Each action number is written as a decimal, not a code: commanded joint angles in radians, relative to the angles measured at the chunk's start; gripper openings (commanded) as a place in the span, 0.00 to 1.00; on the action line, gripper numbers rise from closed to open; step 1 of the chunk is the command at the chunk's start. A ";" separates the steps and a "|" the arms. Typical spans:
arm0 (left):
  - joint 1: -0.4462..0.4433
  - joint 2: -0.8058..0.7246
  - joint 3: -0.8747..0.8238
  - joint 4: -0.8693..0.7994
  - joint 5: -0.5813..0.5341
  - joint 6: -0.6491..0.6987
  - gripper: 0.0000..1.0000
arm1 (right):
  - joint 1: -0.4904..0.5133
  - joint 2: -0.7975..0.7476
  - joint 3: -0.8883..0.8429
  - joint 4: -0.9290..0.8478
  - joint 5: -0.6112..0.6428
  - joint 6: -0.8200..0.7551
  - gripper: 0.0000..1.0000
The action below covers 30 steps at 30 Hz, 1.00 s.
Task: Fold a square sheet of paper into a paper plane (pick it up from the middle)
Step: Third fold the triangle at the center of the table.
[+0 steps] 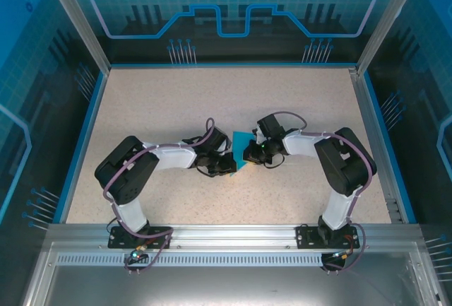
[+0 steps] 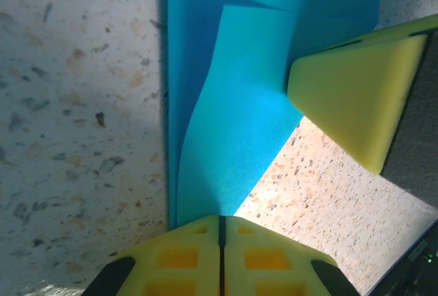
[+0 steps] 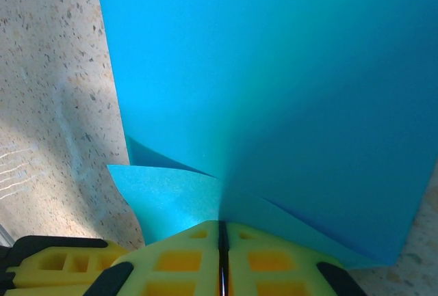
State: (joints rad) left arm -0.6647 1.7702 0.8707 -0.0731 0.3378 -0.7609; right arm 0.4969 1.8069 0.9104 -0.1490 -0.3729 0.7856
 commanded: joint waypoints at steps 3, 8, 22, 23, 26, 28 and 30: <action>0.002 -0.009 -0.042 -0.044 0.007 0.003 0.06 | -0.014 0.026 0.023 -0.042 0.090 -0.013 0.10; 0.002 -0.037 -0.064 -0.061 0.006 0.005 0.06 | -0.014 0.051 0.034 -0.053 0.103 -0.017 0.10; 0.002 0.003 -0.053 -0.062 -0.010 0.001 0.00 | 0.025 -0.075 0.018 0.043 0.076 -0.075 0.09; 0.002 0.003 -0.053 -0.064 -0.010 0.001 0.00 | 0.035 -0.082 0.016 0.043 0.072 -0.082 0.09; 0.002 0.007 -0.051 -0.074 -0.017 0.005 0.00 | 0.063 -0.091 0.003 0.046 0.057 -0.082 0.07; 0.002 0.008 -0.051 -0.074 -0.022 0.003 0.00 | 0.079 -0.085 -0.005 0.043 0.058 -0.067 0.06; 0.003 0.007 -0.054 -0.073 -0.026 0.001 0.00 | 0.088 -0.077 -0.018 0.054 0.054 -0.049 0.05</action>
State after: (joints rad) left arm -0.6643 1.7466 0.8330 -0.0685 0.3374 -0.7609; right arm 0.5659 1.7313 0.9218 -0.0994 -0.3153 0.7296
